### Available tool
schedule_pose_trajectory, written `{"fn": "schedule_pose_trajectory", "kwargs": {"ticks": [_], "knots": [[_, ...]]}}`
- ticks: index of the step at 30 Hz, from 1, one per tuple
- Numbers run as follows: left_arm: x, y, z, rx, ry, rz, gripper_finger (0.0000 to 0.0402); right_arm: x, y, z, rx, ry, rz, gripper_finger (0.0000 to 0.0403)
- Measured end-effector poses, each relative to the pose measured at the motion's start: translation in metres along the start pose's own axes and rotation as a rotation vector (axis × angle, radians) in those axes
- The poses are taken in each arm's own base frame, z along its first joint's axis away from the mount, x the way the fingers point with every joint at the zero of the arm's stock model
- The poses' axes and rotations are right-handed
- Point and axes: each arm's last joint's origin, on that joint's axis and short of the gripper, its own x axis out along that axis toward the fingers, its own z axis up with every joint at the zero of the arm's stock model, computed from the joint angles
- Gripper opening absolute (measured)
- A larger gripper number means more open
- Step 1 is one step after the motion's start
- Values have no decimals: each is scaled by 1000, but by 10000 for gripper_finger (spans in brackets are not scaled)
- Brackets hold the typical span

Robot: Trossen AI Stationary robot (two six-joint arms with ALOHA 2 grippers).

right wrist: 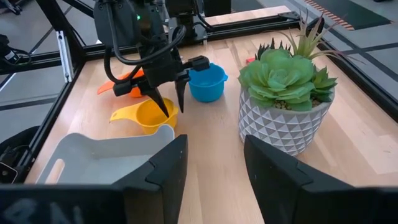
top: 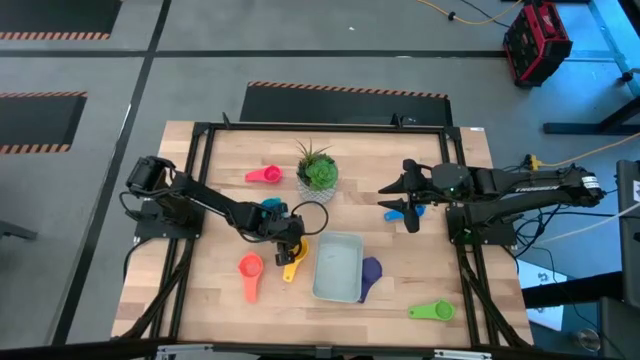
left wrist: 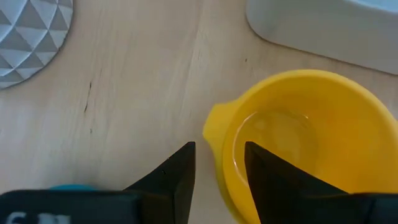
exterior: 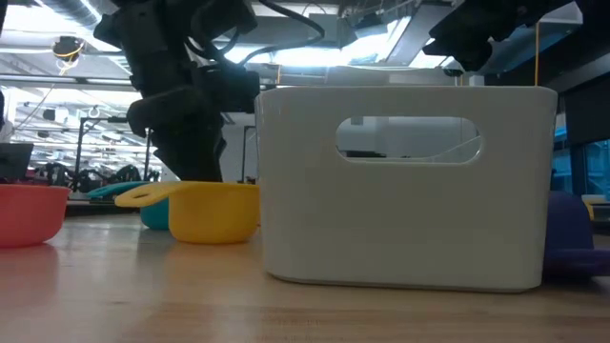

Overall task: Nest measuring cups in basket
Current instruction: Stack the yellow measuring cup on top of the light blue measuring cup

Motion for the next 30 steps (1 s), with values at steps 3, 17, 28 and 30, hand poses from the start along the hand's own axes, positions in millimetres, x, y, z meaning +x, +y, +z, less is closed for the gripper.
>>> {"fn": "schedule_pose_trajectory", "kwargs": {"ticks": [3,17,28,30], "knots": [[0,0,0,0,0,0,112,0,0,0,0,0,0,163],[-2,-1,2,-7,-11,-11,7,0,0,0,0,0,0,163],[-4,-3,6,-18,-39,-78,5,0,0,0,-1,0,0,163],[-7,-4,10,-18,-39,-90,5,0,0,0,-1,0,0,163]]}}
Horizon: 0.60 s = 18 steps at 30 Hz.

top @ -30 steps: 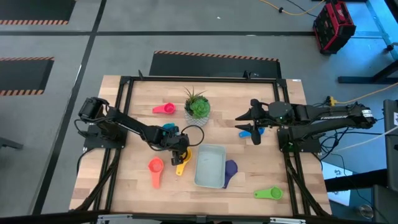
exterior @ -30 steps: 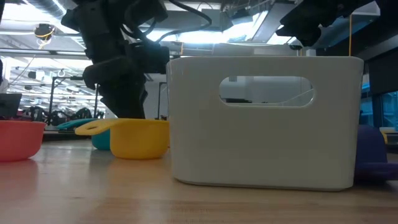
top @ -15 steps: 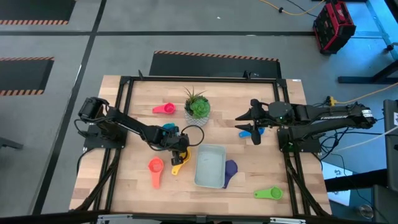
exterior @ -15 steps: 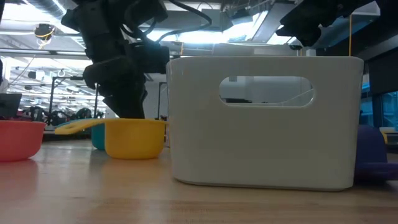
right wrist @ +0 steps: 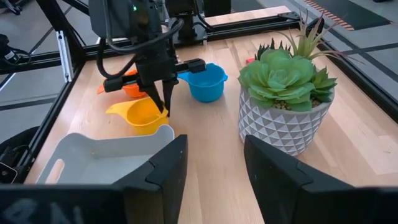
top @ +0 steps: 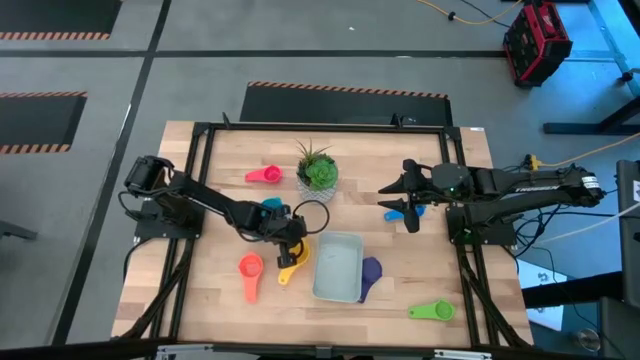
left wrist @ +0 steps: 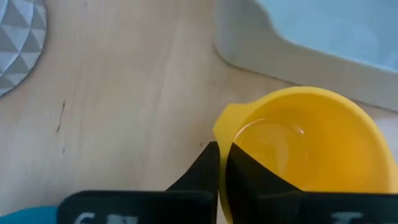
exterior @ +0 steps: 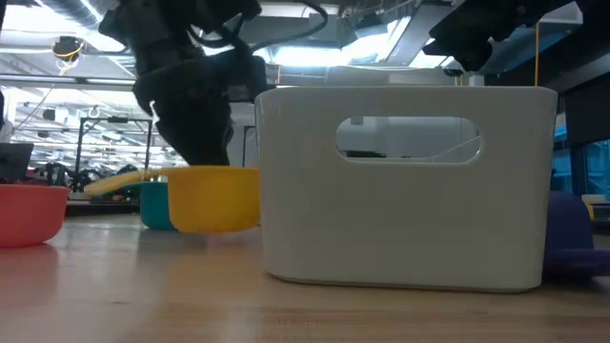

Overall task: Nest measuring cups in basket
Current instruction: Stack the yellow measuring cup on top of the light blue measuring cup

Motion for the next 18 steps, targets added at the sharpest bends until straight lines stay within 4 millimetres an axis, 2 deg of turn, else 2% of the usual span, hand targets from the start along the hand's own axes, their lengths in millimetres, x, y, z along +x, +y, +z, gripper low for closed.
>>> {"fn": "schedule_pose_trajectory", "kwargs": {"ticks": [9,18], "knots": [[-26,-12,33,43,-39,-72,4,0,0,0,3,-1,1,163],[-48,-16,54,101,-3,-56,4,0,1,0,0,3,25,164]]}}
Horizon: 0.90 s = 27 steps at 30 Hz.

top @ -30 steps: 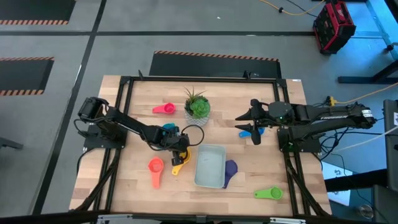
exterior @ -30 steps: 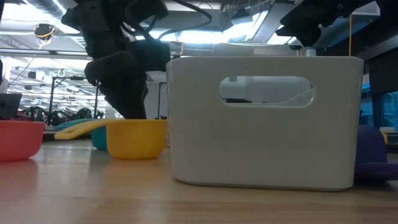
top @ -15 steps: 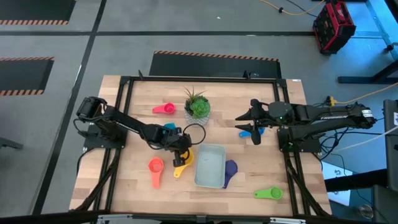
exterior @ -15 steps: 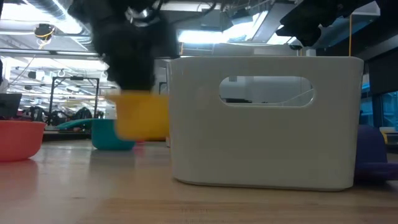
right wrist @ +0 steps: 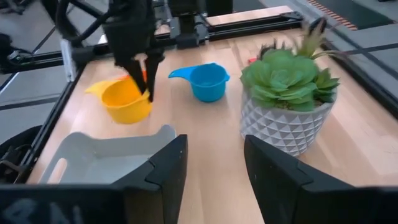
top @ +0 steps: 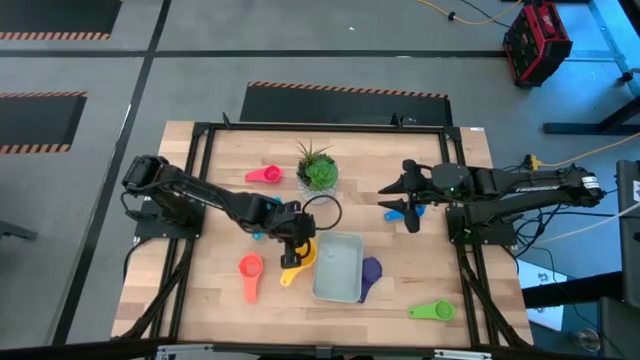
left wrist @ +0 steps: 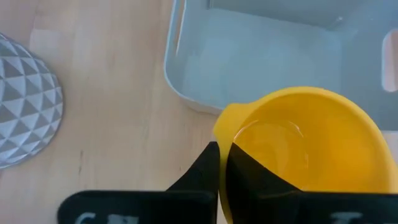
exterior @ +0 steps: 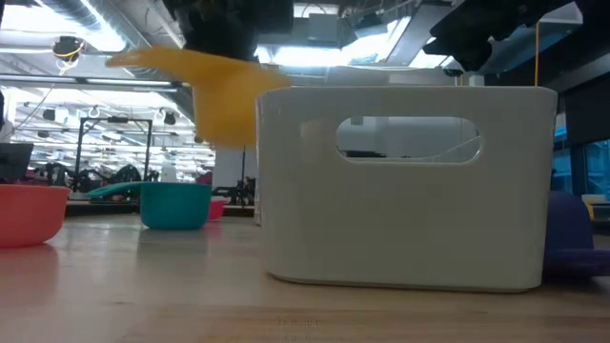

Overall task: Nest measuring cups in basket
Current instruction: Stack the yellow measuring cup on top of the light blue measuring cup

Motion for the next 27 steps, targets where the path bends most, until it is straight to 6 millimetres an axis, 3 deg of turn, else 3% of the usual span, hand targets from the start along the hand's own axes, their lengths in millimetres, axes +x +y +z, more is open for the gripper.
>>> {"fn": "schedule_pose_trajectory", "kwargs": {"ticks": [10,18,22,27], "knots": [[-15,0,8,16,47,46,4,0,2,0,5,9,52,196],[-29,1,10,56,86,66,4,0,2,0,5,10,52,278],[-50,4,9,71,44,99,3,0,2,0,-1,9,52,313],[-89,12,2,68,0,156,3,0,1,0,0,10,52,319]]}}
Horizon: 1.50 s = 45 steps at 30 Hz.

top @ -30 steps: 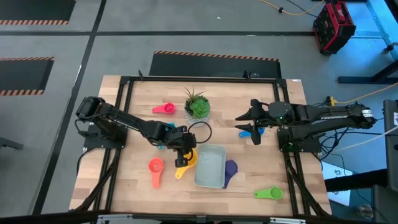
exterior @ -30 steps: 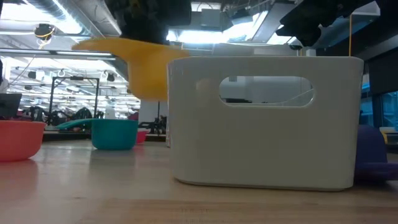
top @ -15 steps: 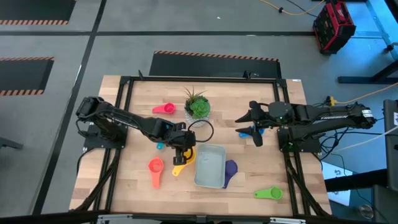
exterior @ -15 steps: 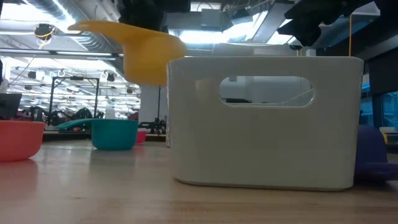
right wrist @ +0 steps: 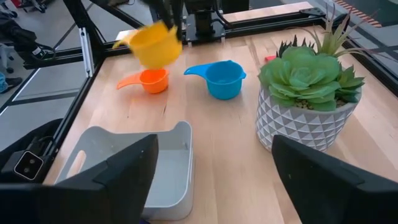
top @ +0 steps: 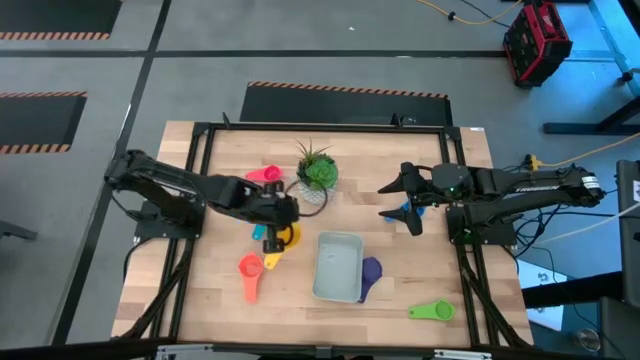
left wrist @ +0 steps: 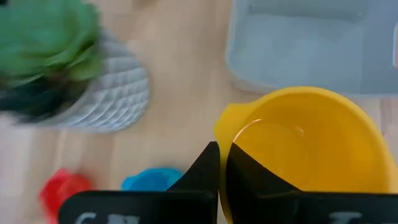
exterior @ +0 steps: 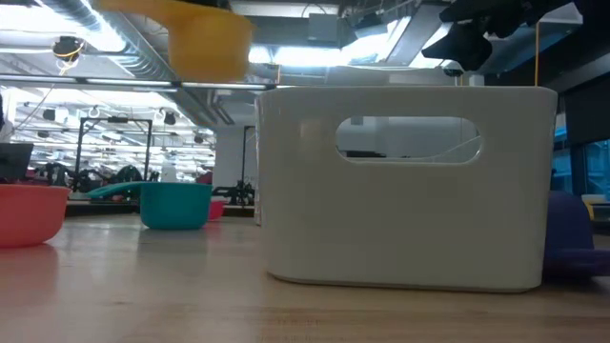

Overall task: Nest measuring cups in basket
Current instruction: Stack the yellow measuring cup on top of the light blue measuring cup

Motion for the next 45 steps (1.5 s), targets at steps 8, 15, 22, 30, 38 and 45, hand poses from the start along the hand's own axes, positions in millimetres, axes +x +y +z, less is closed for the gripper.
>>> {"fn": "schedule_pose_trajectory", "kwargs": {"ticks": [8,15,22,30,38,45], "knots": [[-41,24,-18,-57,-21,80,3,0,0,0,0,0,0,320],[-29,49,-31,-125,49,136,3,0,0,0,0,0,0,320],[-3,70,-45,-150,126,140,3,0,0,0,0,1,1,320],[22,89,-60,-169,142,122,3,0,1,-1,0,10,38,320],[47,97,-76,-173,120,81,3,8,13,-6,-20,70,170,320],[64,99,-92,-183,125,85,3,21,24,-15,-44,144,209,320]]}}
